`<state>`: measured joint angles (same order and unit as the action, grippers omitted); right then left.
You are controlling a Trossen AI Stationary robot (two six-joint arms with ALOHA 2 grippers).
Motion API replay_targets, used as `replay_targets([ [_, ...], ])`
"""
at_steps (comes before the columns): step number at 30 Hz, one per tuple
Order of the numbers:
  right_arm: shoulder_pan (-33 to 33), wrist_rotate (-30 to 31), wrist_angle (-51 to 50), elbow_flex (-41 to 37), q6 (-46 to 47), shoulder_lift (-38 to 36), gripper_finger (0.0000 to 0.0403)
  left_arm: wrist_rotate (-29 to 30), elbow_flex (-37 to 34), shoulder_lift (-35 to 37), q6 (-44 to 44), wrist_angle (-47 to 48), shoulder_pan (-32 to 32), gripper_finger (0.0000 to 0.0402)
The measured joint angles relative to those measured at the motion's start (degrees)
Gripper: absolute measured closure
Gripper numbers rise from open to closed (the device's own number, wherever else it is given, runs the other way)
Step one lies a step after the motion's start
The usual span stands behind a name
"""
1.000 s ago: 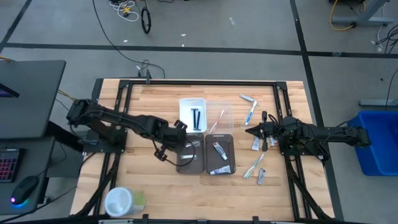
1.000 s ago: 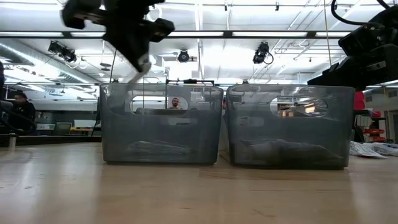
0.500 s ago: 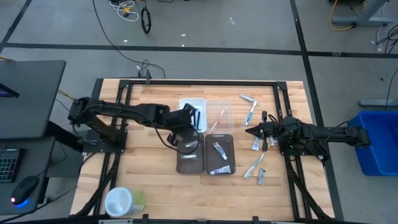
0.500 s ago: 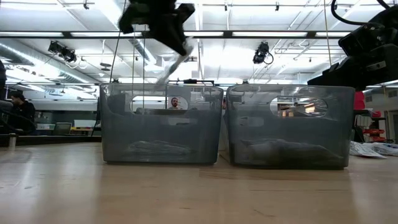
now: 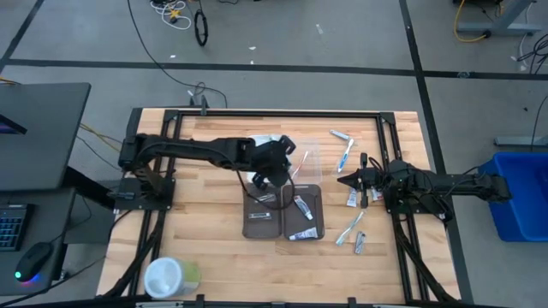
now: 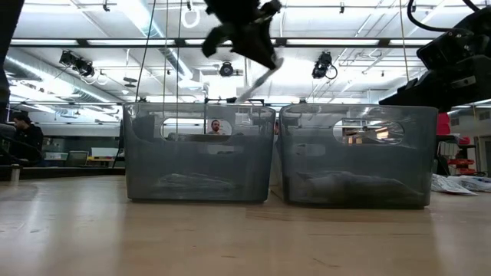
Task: Pick & Place Travel size toiletries
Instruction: Put the blue toothbrush into the transparent bin
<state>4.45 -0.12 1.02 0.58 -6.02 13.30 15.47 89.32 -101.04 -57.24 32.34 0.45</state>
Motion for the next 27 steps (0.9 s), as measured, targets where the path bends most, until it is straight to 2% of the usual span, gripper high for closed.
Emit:
replay_targets([
  [3,0.0,0.0,0.0,0.0,0.0,0.0,0.0390,-0.6,0.3,-0.6,-4.8,-3.0,0.0,0.0361],
  [7,0.0,0.0,0.3,0.0,0.0,0.2,0.0390,-4.2,0.4,-1.2,-10.3,-8.6,0.2,0.0361],
  [11,0.0,0.0,0.1,0.0,0.0,0.2,0.0389,-3.9,0.4,-1.9,-9.0,-11.1,0.4,0.0361],
  [16,0.0,0.0,0.1,0.0,0.0,0.2,0.0390,-4.4,0.4,-3.9,-1.9,-11.7,1.3,0.0361],
  [18,0.0,0.0,0.1,0.0,0.0,0.2,0.0390,-4.4,0.2,-4.5,-1.4,-10.2,1.7,0.0361],
  [27,0.0,0.0,0.0,0.0,0.0,0.8,0.0389,-3.2,0.3,-8.4,-0.4,-16.5,3.1,0.0361],
])
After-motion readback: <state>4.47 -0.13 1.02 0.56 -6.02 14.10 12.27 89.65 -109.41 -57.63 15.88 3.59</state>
